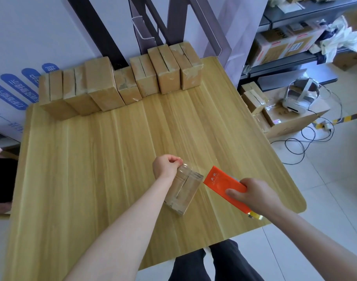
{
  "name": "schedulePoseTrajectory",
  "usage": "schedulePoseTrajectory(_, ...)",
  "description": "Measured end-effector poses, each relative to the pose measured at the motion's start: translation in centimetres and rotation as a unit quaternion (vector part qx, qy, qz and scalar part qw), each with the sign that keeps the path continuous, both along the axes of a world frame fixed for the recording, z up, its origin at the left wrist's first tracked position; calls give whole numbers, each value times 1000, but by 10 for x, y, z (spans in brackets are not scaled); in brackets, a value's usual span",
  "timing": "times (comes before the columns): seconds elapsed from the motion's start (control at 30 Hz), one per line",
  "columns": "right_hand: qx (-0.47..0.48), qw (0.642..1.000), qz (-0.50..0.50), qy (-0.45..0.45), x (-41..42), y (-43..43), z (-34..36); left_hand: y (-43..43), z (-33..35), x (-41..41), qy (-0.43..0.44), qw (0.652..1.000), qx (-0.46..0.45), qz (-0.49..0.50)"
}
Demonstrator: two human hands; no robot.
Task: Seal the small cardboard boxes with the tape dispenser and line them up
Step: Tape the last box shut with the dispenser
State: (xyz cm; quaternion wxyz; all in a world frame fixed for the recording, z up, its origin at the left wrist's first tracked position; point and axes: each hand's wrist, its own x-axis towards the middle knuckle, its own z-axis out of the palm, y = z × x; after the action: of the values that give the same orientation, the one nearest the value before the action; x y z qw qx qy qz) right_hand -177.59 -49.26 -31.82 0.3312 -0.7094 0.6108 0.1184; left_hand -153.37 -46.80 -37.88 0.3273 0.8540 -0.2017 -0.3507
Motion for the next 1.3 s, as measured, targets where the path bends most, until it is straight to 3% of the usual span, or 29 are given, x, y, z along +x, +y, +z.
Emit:
schedulePoseTrajectory(0.27,-24,999,16,29,11,-2,-5,18,-19,-8,-44,995,29,-82)
schedulePoseTrajectory(0.43,-44,998,31,40,14,-7,-3,42,-28,-25,-55,993,-103,25)
schedulePoseTrajectory(0.57,-76,993,73,56,26,-11,5,48,-29,-31,-9,996,-92,-11)
schedulePoseTrajectory(0.77,-195,950,196,144,51,-4,24,47,-32,-38,3,995,-97,14)
schedulePoseTrajectory(1.03,-196,923,260,206,72,-10,16,47,-33,-44,-20,994,-110,21)
schedulePoseTrajectory(1.13,-179,935,219,213,67,-18,-5,47,-34,-45,-11,994,-103,47)
schedulePoseTrajectory(1.3,-163,977,88,103,48,-21,-11,42,-31,-51,22,985,-101,135)
